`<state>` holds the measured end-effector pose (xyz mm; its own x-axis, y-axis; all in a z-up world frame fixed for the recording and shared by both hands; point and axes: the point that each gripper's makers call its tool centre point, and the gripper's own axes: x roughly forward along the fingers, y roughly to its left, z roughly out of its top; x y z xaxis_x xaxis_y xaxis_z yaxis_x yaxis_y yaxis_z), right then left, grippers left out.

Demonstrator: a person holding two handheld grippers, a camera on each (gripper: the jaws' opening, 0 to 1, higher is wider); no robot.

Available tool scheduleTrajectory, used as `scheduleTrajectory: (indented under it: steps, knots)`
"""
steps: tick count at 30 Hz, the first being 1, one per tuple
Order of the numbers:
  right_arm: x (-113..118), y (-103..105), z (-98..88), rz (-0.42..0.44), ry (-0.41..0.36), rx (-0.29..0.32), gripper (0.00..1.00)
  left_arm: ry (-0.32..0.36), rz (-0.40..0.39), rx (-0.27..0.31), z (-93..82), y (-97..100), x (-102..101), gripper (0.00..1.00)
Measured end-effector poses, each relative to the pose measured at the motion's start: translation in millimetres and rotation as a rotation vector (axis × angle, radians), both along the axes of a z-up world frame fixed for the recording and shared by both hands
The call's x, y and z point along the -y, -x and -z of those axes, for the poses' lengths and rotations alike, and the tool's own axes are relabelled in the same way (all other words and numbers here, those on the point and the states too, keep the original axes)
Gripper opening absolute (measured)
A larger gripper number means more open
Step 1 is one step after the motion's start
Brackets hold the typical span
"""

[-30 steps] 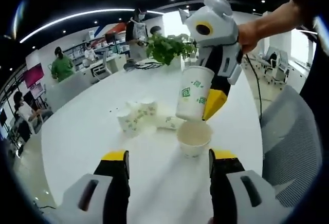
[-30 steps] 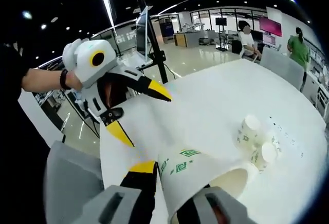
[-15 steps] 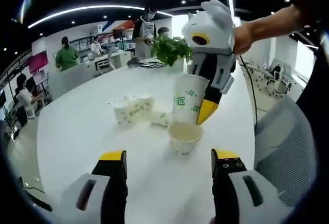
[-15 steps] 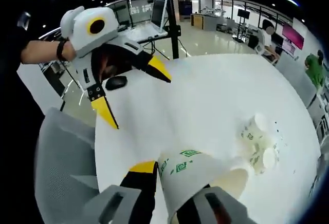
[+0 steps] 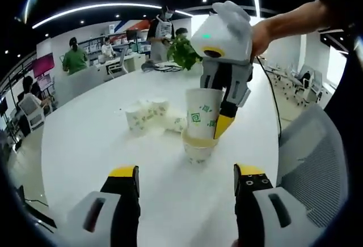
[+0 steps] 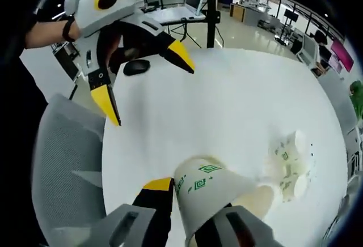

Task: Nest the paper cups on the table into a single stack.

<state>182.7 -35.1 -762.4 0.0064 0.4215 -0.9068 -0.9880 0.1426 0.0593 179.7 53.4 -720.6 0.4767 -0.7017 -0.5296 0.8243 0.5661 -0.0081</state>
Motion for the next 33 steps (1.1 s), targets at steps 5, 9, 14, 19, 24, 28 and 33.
scheduleTrajectory:
  steps: [5,9,14,19,24,28,33]
  knots:
    - [1,-1,1.0,-0.021,0.027,0.008,0.09,0.002,-0.002,-0.003,0.9,4.7,0,0.66]
    - [1,-1,1.9,-0.038,0.051,0.007,0.09,-0.004,0.002,-0.005,3.0,8.1,-1,0.66]
    - [3,0,4.7,-0.043,0.07,0.004,0.09,-0.003,-0.001,-0.005,3.2,8.8,-2,0.66]
    - [5,1,9.6,-0.059,0.096,0.004,0.09,-0.004,-0.001,-0.001,3.1,9.1,-4,0.66]
    - [5,0,15.9,-0.075,0.112,0.003,0.09,-0.009,0.0,-0.003,4.5,11.6,-6,0.65]
    - [3,1,17.0,-0.089,0.127,0.007,0.09,-0.011,0.001,-0.004,4.5,12.2,-7,0.65]
    - [-1,-1,18.5,-0.097,0.138,0.011,0.09,-0.016,0.002,-0.004,5.3,13.4,-9,0.65]
